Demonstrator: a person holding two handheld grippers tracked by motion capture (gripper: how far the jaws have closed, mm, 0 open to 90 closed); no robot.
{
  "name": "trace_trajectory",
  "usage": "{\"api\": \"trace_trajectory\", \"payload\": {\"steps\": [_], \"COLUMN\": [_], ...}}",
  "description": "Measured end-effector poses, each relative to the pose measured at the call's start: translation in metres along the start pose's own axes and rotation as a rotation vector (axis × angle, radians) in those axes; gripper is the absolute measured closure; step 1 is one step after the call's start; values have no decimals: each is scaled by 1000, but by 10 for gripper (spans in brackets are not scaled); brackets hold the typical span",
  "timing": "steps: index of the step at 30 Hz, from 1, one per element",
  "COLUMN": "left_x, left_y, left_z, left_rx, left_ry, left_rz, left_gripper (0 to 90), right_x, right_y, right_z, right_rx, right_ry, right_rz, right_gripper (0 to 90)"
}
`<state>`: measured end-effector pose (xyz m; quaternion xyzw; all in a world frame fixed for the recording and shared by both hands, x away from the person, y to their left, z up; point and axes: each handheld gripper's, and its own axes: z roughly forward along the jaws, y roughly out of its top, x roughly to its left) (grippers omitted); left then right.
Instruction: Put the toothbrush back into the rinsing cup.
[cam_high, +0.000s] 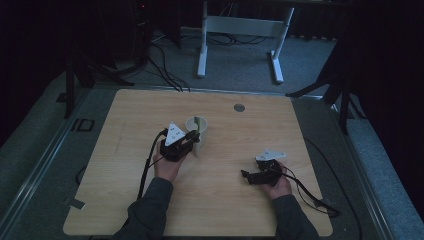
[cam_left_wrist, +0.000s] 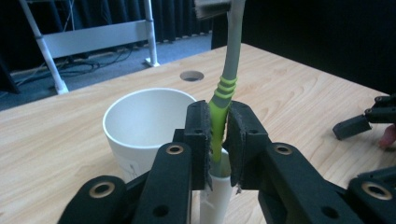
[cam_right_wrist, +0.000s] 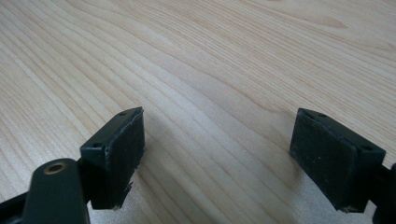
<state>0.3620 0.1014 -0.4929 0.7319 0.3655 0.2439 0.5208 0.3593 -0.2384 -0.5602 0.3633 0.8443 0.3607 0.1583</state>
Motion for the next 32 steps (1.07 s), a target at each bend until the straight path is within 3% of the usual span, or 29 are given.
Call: {"api": "trace_trajectory", "payload": {"steps": [6,13,20,32], "left_x": [-4,-4,0,8], "left_y": [-3,-3,-1,-5], "left_z": [1,-4,-8,-18], "left_rx": [30,15,11,20], "left_ry": [8,20,47,37], "left_rz": [19,22,-5,-38], "left_gripper": [618,544,411,376], "right_x": [0,0,0,0], "right_y": [0,0,0,0], "right_z": [0,0,0,0], "right_rx": [1,1,1,1], "right_ry": [1,0,1,1], "right_rz": [0,0,0,1], "right_gripper": [176,176,176,176]}}
